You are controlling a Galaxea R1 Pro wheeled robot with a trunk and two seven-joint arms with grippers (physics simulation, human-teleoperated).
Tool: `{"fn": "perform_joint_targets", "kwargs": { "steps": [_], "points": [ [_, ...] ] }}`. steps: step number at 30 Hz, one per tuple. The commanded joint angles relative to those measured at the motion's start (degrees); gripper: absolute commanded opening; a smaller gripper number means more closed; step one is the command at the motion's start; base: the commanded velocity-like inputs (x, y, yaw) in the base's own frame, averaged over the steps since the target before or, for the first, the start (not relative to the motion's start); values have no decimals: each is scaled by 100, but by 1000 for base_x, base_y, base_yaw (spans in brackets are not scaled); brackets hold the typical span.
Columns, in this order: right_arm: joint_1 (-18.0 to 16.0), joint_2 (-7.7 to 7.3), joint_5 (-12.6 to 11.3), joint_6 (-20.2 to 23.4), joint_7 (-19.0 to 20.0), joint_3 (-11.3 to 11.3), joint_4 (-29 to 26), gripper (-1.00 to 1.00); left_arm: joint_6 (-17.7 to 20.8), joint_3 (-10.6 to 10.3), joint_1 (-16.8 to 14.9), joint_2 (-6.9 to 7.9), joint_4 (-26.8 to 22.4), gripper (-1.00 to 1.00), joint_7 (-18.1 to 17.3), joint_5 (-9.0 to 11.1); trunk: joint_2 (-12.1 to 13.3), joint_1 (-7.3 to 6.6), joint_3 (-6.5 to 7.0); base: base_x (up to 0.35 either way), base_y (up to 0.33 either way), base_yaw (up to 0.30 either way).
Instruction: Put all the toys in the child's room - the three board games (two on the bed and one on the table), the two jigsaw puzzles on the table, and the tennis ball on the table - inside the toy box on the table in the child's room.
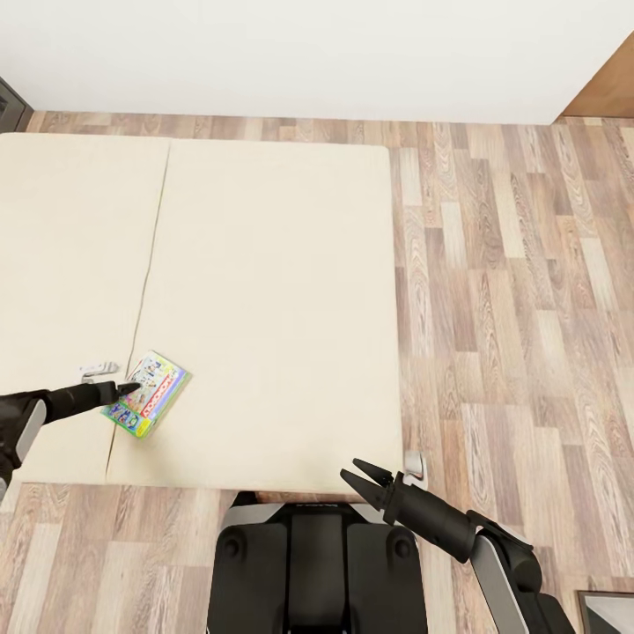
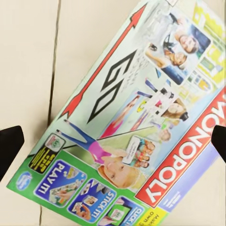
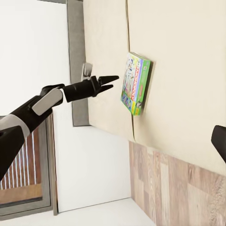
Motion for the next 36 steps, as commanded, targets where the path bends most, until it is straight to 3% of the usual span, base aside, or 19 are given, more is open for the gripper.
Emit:
{"fn": "perform_joint_targets", "kwargs": {
  "steps": [1,11,28,36],
  "points": [
    [-1,2,-27,41,10,-9,-1,100,35,-30,-3,-15,-1,100,-14,27,-9,3,-11,0,0,0],
    [-1,-3,-36,42,18,-36,-1,100,-103,-236,-3,-11,28,100,-66,19,-9,3,-83,0,0,0],
    [-1,-3,-23,33,13,-25,-1,100,-161,-291,-11,43,32,100,-105,19,-9,3,-139,0,0,0],
    [-1,-3,-23,33,16,-37,-1,100,-165,-299,-137,203,53,100,-116,26,-9,3,-140,0,0,0]
  ]
}}
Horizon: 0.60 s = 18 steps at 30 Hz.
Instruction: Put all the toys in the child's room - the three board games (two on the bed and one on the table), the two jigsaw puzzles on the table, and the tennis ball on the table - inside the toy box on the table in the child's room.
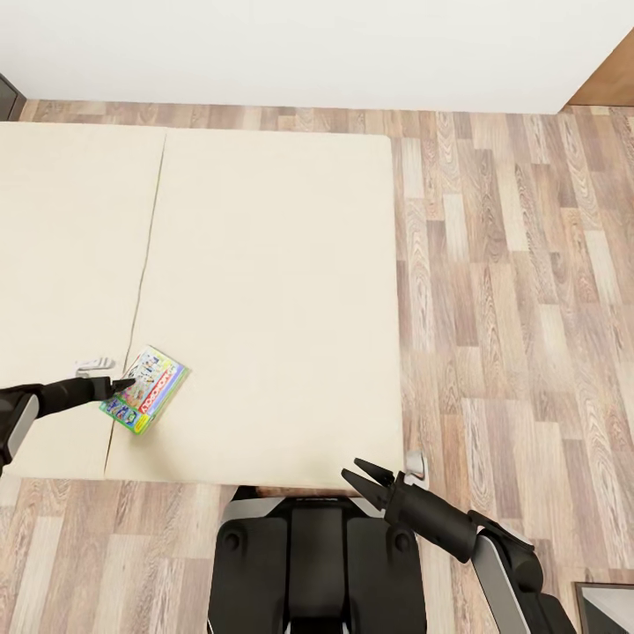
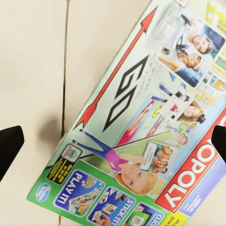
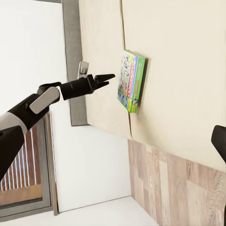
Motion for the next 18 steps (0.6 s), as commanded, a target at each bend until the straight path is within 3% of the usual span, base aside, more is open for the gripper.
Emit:
{"fn": "perform_joint_targets", "kwargs": {
  "steps": [1,13,18],
  "points": [
    [-1,4,-24,41,9,-8,-1,100,47,10,-9,15,-1,100,-17,28,-8,3,-6,0,0,0],
    [-1,5,-24,40,4,4,-1,100,27,-18,-18,34,18,100,-19,25,-8,3,-20,0,0,0],
    [0,7,-24,40,4,15,-1,100,6,-235,-18,26,20,100,-18,27,-8,3,-49,0,0,0]
  ]
}}
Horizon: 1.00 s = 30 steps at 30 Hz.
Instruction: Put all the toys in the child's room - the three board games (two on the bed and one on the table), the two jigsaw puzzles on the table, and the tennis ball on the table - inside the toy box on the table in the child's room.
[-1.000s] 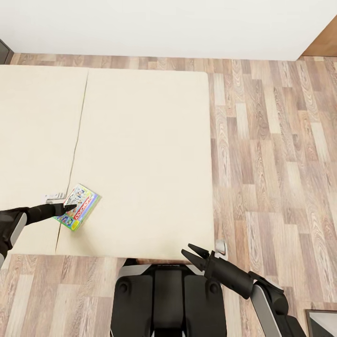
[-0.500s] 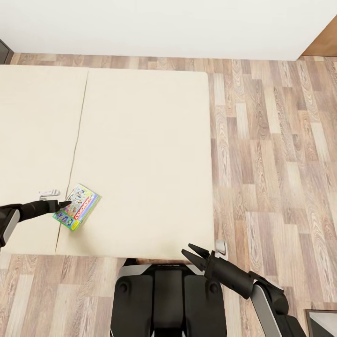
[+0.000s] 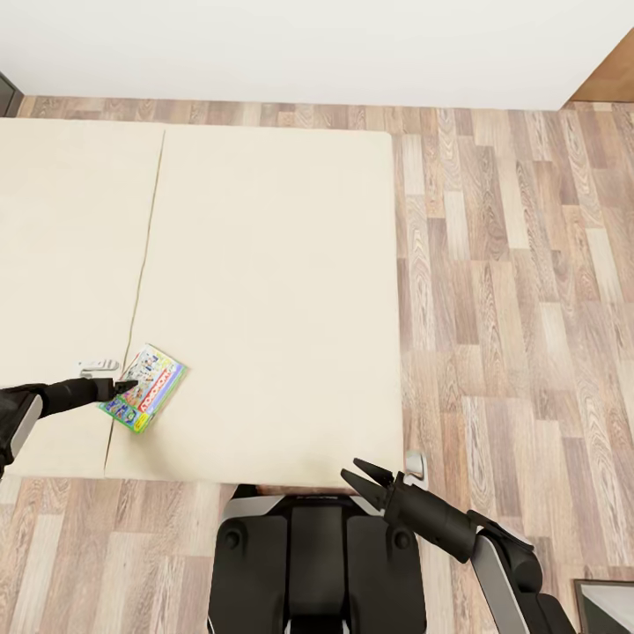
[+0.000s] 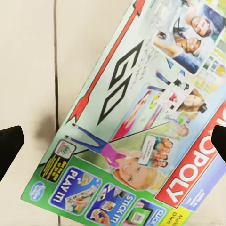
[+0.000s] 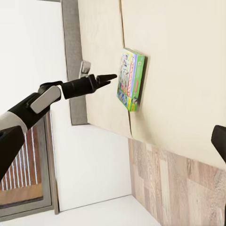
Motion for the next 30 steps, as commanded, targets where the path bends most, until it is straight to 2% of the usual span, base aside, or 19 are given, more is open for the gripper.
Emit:
{"fn": "perform_joint_targets", "kwargs": {
  "steps": [1,3,6,10,21,30],
  "points": [
    [-2,4,-24,41,10,-10,-1,100,41,-42,-2,-1,-3,100,-16,29,-9,3,-13,0,0,0],
    [0,3,-24,45,10,-15,-1,100,12,-179,-3,4,-2,100,-17,37,-9,3,-27,0,0,0],
    [-2,2,-24,45,10,-13,-1,100,-25,-277,-5,4,1,100,-17,42,-9,3,-50,0,0,0],
    [-2,2,-24,46,11,-8,-1,100,-58,-323,-7,7,5,100,-18,45,-9,3,-81,0,0,0],
    [-3,2,-24,44,14,-17,-1,100,-81,-345,-7,16,7,100,-23,44,-9,3,-169,0,0,0],
    [0,2,-24,41,16,-22,-1,100,-86,-346,-5,41,7,100,-26,40,-9,3,-190,0,0,0]
  ]
}}
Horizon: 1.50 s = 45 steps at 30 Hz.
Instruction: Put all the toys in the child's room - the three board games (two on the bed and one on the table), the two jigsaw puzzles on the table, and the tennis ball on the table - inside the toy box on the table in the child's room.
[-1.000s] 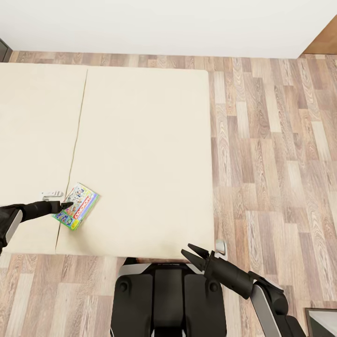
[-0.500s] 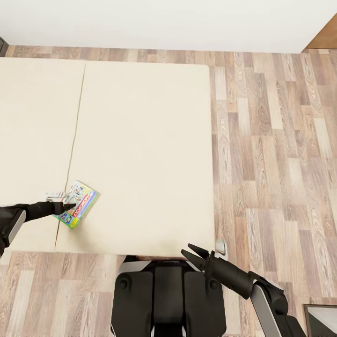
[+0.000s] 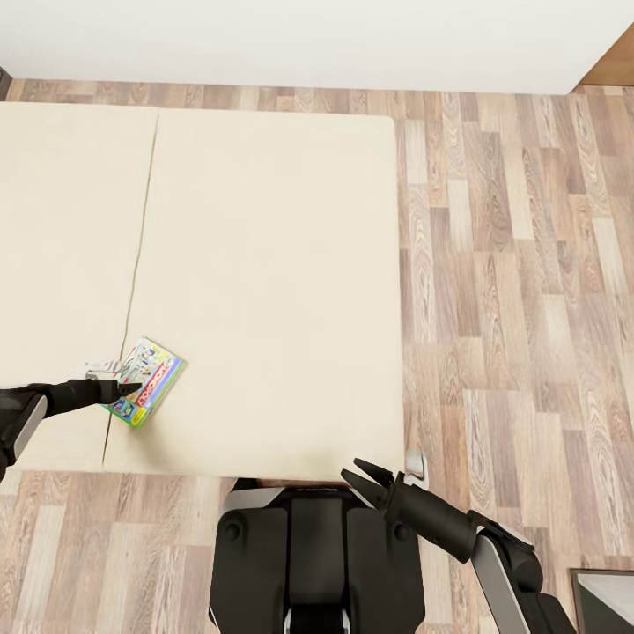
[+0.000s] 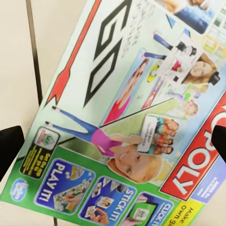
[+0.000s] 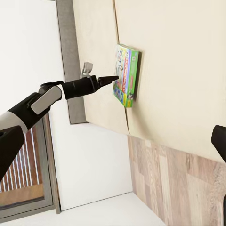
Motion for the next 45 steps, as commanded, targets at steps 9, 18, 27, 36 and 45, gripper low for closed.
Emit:
{"fn": "perform_joint_targets", "kwargs": {
  "steps": [9,18,27,36,45],
  "points": [
    [-3,4,-24,40,12,-25,-1,100,51,19,2,15,-3,100,-14,31,-9,3,-8,0,0,0],
    [-3,4,-25,40,12,-30,-1,100,53,42,-2,103,-3,100,-1,34,-9,3,-8,0,0,0],
    [-3,4,-24,40,12,-24,-1,100,54,39,-1,115,-3,100,37,35,-9,3,-8,0,0,0],
    [-3,4,-24,46,12,-19,-1,100,54,26,-3,104,-3,100,59,35,-9,3,-30,0,0,0],
    [-3,4,-24,49,7,-10,-1,100,35,27,-3,112,-3,100,68,35,-9,3,-89,0,0,0]
  ]
}}
